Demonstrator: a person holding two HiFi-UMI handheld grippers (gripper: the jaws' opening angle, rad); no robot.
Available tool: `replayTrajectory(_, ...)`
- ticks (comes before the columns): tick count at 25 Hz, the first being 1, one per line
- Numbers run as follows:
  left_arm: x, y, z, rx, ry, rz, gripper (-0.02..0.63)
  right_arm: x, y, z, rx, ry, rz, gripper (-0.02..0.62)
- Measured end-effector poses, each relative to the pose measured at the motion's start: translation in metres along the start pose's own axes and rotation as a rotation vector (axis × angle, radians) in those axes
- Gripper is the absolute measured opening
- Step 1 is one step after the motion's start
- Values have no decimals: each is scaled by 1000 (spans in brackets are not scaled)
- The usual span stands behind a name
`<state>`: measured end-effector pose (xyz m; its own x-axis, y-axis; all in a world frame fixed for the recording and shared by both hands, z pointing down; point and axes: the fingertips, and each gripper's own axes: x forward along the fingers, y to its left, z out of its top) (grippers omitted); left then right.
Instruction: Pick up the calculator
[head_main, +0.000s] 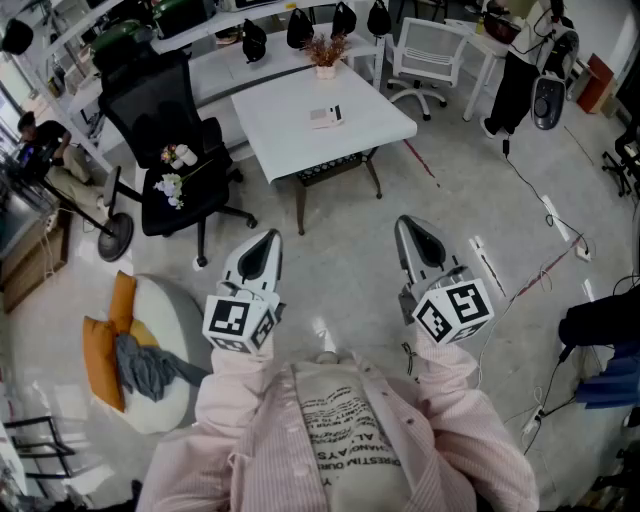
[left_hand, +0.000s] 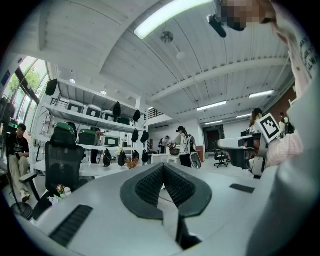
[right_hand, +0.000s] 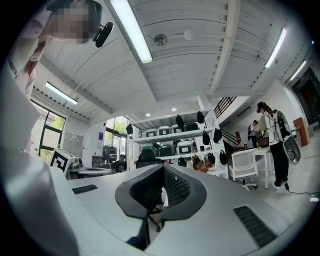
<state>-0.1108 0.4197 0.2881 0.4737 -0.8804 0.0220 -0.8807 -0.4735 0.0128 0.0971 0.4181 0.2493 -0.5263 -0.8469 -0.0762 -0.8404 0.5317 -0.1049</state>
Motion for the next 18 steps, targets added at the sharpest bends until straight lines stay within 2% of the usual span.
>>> replayTrajectory(18, 1, -44, -24, -30, 29, -8, 2, -17, -30, -32, 75, 69, 30, 14)
